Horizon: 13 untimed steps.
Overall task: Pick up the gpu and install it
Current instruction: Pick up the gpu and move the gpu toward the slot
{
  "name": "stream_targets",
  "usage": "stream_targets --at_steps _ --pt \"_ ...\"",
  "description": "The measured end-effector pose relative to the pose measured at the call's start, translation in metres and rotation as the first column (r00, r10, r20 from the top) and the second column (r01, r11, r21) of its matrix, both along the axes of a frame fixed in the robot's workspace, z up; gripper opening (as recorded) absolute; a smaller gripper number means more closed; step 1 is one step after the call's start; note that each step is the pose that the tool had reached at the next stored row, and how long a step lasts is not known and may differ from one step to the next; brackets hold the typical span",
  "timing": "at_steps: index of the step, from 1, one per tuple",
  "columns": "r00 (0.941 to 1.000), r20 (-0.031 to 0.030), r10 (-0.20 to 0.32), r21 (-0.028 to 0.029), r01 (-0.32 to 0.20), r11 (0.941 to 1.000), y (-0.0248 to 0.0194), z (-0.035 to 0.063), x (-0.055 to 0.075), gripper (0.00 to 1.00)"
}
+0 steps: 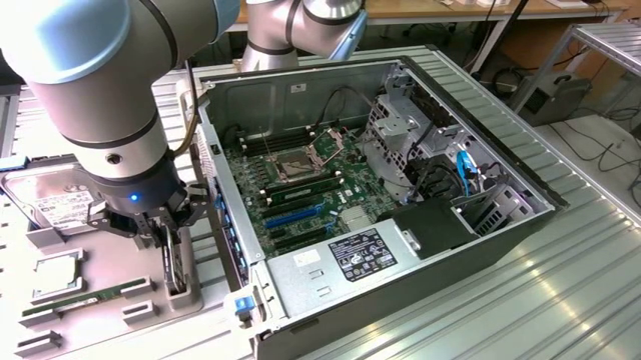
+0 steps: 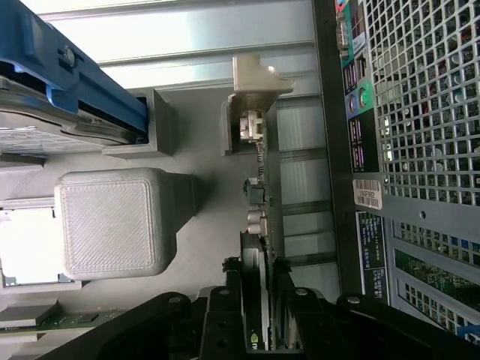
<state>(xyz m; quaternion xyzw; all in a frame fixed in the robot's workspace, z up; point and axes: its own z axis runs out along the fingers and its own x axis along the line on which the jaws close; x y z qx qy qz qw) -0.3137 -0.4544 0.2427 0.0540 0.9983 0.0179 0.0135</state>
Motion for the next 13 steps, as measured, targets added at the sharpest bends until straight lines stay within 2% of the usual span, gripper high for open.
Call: stream_targets --at_steps 1,5,13 --pt "1.0 0.0 0.0 0.0 0.0 1.0 0.0 0.0 0.0 0.27" --pt "1.0 0.0001 0.002 0.0001 -0.002 1.0 0.0 0.0 0.0 0.27" --pt "0.999 0.0001 0.046 0.0005 -0.046 0.999 0.0001 0.0 0.0 0.26"
